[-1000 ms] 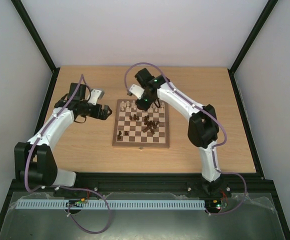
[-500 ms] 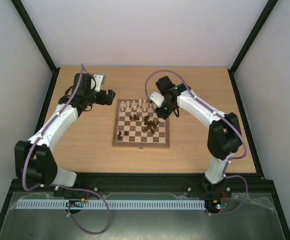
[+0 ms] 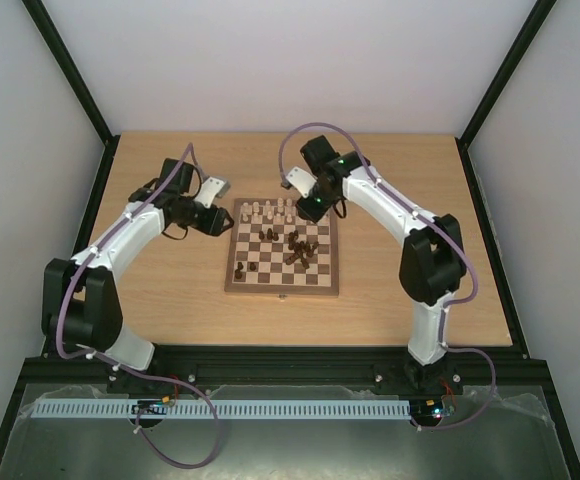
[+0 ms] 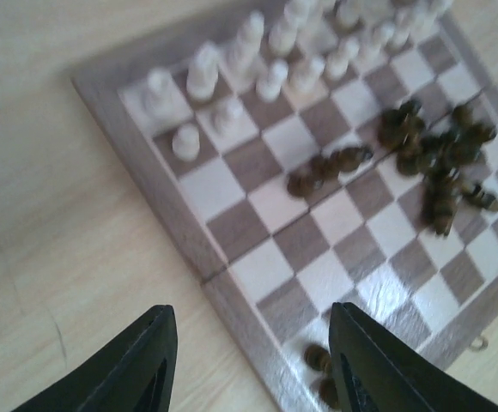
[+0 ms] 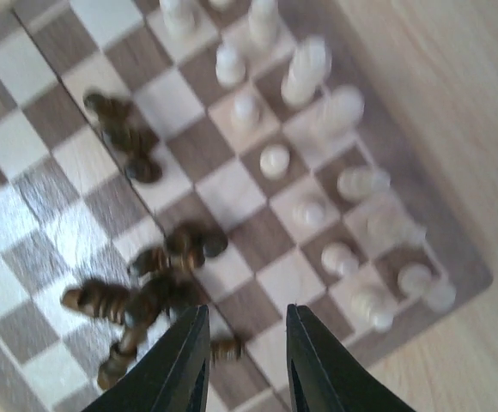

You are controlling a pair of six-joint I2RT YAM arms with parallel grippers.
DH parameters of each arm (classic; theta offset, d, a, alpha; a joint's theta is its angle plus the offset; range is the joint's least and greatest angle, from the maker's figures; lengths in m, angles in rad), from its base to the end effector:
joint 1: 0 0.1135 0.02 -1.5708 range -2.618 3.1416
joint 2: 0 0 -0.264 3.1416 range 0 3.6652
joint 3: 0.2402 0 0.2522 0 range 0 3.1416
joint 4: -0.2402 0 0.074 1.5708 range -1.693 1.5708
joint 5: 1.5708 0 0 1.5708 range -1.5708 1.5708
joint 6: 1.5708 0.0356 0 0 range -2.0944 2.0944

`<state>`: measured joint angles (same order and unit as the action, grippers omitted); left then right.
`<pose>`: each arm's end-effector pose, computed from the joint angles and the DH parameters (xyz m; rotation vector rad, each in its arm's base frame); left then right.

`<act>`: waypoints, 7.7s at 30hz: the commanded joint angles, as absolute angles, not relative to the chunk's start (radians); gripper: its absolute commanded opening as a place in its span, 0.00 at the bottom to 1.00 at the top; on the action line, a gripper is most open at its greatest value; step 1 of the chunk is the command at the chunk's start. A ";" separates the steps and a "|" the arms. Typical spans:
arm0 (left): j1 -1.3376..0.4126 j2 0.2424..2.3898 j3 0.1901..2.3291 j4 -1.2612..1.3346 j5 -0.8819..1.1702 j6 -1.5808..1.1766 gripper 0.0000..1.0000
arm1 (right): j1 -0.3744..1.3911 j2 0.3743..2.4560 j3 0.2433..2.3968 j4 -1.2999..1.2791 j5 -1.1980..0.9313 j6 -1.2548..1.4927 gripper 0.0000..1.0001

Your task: Set up the chess pieces on the board

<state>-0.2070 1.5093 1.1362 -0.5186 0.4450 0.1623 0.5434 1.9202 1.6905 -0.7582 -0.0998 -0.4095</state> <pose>0.3104 -0.0809 0.2610 0.6337 2.3405 -0.5658 0.3601 0.2216 0.2728 -1.2086 2.2581 0.1790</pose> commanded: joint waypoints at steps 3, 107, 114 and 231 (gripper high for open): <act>-0.184 1.485 1.106 -0.631 0.443 0.210 0.52 | 0.612 2.070 1.877 -0.832 -0.162 -0.401 0.26; -0.199 1.338 0.908 -0.300 0.999 0.353 0.61 | 0.582 1.961 1.944 -0.925 -0.850 -0.273 0.06; -0.238 1.382 0.934 -0.282 0.990 0.373 0.53 | 0.581 1.969 1.943 -0.927 -0.861 -0.279 0.07; -0.042 1.420 0.873 -0.518 0.962 0.384 0.09 | 0.779 1.865 1.715 -0.759 -0.311 -0.732 0.32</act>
<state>-0.0086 1.3334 0.7757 -0.3000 0.8791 0.1596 0.8154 1.9705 1.6794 -0.7380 -0.2844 -0.6621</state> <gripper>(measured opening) 0.128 0.323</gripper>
